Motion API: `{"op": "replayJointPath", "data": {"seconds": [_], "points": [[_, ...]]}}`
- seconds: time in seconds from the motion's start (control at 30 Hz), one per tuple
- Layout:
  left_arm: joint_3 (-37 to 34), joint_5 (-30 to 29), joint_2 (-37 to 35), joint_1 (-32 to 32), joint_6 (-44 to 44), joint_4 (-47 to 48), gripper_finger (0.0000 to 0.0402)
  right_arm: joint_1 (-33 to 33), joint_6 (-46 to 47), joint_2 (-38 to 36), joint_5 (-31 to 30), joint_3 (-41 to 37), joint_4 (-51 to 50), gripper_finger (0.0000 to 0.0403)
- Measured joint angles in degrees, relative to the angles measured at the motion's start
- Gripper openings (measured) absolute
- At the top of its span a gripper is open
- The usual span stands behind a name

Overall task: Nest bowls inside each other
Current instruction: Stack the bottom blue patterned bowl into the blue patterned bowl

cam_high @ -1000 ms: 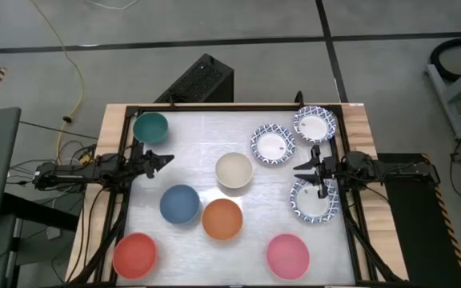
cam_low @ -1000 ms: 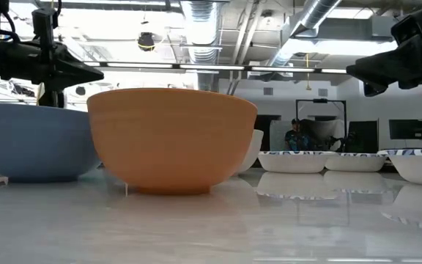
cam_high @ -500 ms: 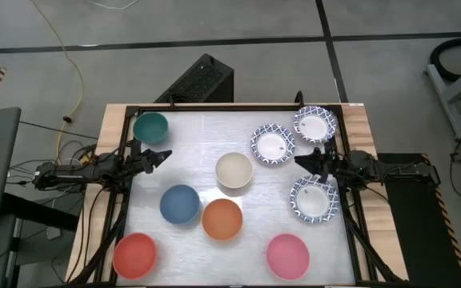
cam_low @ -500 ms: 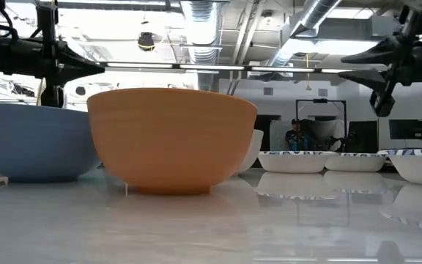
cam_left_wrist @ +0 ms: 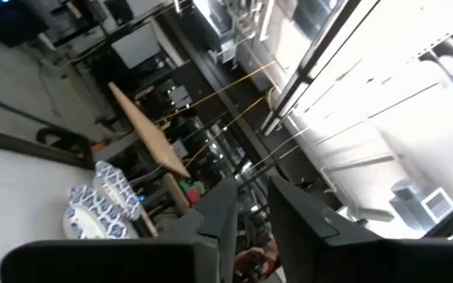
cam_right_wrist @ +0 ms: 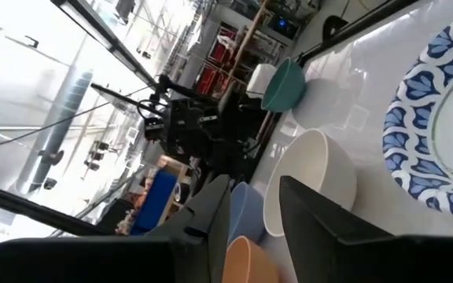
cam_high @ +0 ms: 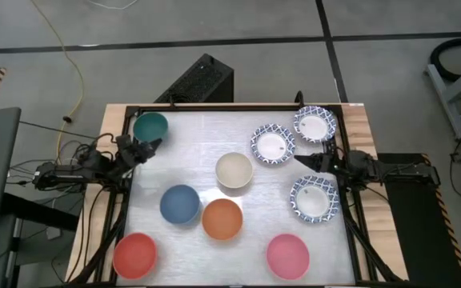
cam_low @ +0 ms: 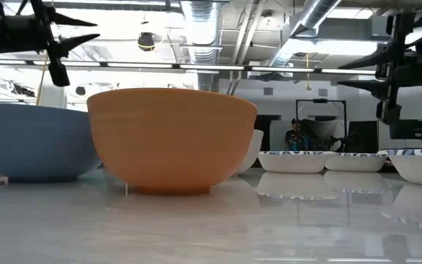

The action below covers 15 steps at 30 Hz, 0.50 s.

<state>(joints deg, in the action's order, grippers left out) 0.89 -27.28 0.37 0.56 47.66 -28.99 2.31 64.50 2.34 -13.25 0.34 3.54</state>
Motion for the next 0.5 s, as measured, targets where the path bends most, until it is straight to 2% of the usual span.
{"op": "replayJointPath", "data": {"seconds": [0.07,0.13,0.33,0.5], "points": [[0.0,0.14,0.01,0.0,-0.34,-1.24,0.0075,0.14,-0.16,0.01,-0.26,0.0,0.77,0.0133],[0.02,0.32,-0.01,0.0,-0.37,-2.45,0.0085,0.15,-2.61,0.05,-0.3,0.06,6.52,0.0133],[0.75,0.07,0.01,0.0,1.44,-5.6,0.0108,0.09,-25.31,-0.01,-5.2,6.9,20.27,0.0133],[4.9,1.44,0.01,0.0,-0.19,-4.38,0.0114,0.09,-43.29,1.11,-13.49,17.33,14.18,0.0133]]}}
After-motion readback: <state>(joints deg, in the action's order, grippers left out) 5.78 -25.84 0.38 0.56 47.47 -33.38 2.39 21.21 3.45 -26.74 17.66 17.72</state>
